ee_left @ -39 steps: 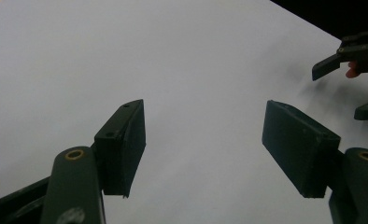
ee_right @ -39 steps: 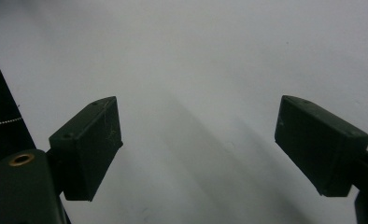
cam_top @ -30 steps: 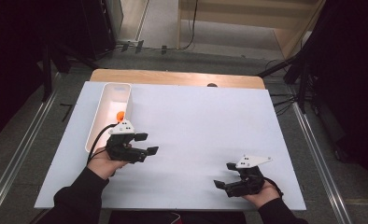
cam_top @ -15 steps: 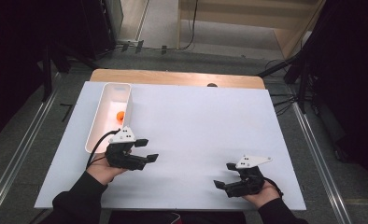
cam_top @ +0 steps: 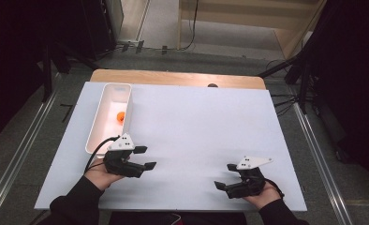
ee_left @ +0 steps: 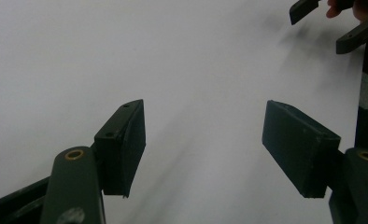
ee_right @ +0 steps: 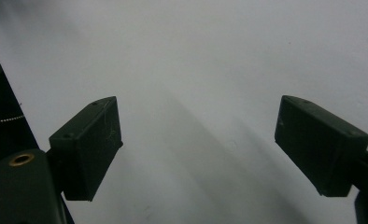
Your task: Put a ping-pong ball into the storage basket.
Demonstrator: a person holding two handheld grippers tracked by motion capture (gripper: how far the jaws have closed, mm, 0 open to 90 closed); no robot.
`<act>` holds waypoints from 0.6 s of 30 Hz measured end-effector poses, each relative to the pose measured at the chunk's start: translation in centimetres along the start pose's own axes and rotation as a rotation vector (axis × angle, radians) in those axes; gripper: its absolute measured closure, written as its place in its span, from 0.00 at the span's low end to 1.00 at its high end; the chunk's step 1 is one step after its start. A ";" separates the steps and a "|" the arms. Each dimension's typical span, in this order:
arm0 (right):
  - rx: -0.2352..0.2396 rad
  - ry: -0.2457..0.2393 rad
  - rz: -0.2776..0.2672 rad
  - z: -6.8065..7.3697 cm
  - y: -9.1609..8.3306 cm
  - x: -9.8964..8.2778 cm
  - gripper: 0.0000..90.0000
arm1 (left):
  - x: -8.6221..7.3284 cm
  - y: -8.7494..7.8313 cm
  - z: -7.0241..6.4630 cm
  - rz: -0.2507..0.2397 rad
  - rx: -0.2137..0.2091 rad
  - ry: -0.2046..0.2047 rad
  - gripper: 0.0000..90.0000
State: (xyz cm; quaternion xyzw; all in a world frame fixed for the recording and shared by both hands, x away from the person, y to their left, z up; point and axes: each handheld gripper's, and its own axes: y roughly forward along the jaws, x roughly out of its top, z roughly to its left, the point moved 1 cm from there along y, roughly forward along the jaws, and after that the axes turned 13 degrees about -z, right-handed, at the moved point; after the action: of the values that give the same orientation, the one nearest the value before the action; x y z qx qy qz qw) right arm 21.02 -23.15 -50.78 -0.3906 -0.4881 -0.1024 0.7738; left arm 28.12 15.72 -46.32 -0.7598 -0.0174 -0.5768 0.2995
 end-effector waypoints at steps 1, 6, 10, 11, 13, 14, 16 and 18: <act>0.000 -0.001 0.001 0.0 0.0 0.0 0.15 | -0.1 -0.1 0.0 0.000 -0.001 -0.002 0.34; -0.002 -0.004 -0.003 0.0 0.0 0.0 0.15 | -0.7 -0.6 -0.1 0.002 -0.013 -0.007 0.34; -0.002 -0.003 -0.002 0.0 0.0 0.0 0.15 | -1.2 -0.9 -0.1 0.012 -0.028 -0.002 0.34; -0.001 0.000 -0.001 0.0 0.0 0.0 0.15 | -1.2 -0.9 -0.1 0.016 -0.031 -0.002 0.34; -0.001 0.001 -0.001 0.0 0.0 0.0 0.15 | -1.5 -1.0 -0.1 0.022 -0.030 -0.007 0.34; -0.002 0.001 0.000 0.0 0.0 0.0 0.15 | -1.6 -1.0 -0.1 0.026 -0.033 -0.006 0.34; -0.003 0.000 0.000 0.0 0.0 0.0 0.15 | -1.8 -1.1 -0.1 0.034 -0.036 0.002 0.34; -0.003 0.001 0.000 0.0 0.0 0.0 0.15 | -2.1 -1.3 -0.1 0.041 -0.042 0.013 0.34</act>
State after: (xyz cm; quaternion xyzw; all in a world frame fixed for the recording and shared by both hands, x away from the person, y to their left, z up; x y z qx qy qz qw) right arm 21.01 -23.15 -50.75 -0.3916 -0.4876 -0.1034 0.7734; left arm 26.85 17.34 -47.57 -0.7623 0.0125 -0.5758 0.2953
